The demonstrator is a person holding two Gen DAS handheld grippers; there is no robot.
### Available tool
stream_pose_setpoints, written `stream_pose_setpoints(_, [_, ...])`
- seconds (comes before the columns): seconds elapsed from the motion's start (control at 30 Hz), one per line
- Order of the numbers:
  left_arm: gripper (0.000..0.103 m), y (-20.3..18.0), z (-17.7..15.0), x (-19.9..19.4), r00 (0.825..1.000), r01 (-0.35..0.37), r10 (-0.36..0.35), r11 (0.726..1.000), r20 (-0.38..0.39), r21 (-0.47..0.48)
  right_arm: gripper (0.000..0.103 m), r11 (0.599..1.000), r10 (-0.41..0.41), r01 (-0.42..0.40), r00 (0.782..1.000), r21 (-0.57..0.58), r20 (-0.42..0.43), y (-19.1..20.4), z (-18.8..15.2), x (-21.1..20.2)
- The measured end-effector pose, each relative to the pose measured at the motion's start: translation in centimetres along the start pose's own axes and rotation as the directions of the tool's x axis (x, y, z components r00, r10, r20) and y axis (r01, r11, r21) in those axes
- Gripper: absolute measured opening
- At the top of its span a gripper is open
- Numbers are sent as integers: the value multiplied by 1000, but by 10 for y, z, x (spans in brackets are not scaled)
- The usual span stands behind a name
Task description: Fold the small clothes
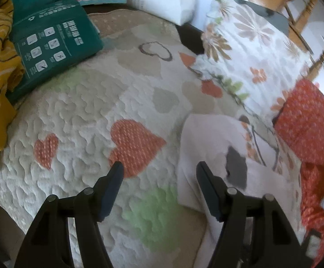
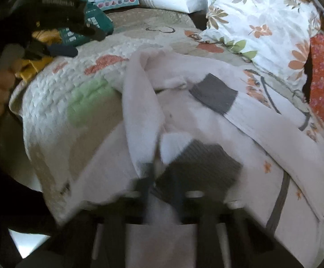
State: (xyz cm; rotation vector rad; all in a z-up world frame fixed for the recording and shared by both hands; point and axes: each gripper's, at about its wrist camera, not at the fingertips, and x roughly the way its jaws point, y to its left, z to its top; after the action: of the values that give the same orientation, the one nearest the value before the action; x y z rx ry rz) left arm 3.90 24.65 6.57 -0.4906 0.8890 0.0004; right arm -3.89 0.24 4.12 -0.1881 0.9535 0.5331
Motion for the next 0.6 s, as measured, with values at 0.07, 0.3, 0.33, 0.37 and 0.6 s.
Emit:
stream_pose_setpoints(0.07, [66,5,7,4,1000,-1,1,999,0,-35,3,985,130,-133,991,113,31,-19,14,-18])
stream_pose_setpoints(0.3, [66,5,15,10,991,118,-125,984,-44,-133,1,816,144,-303,931,492,334,-163,37,-111])
stream_pose_setpoints(0.33, [66,0,15,10,990,124,-131,984,-44,-126,2,811,79,-249,943,529,323,-181,32,-118])
stream_pose_setpoints(0.37, [66,-6,15,10,990,127,-133,985,-44,-113,2,804,-36,-136,961,579,276,-206,22,-123])
stream_pose_setpoints(0.6, [68,-49,14,19,982,167,-174,982,-73,-93,16,753,-302,221,953,619,28,-249,-25,-118])
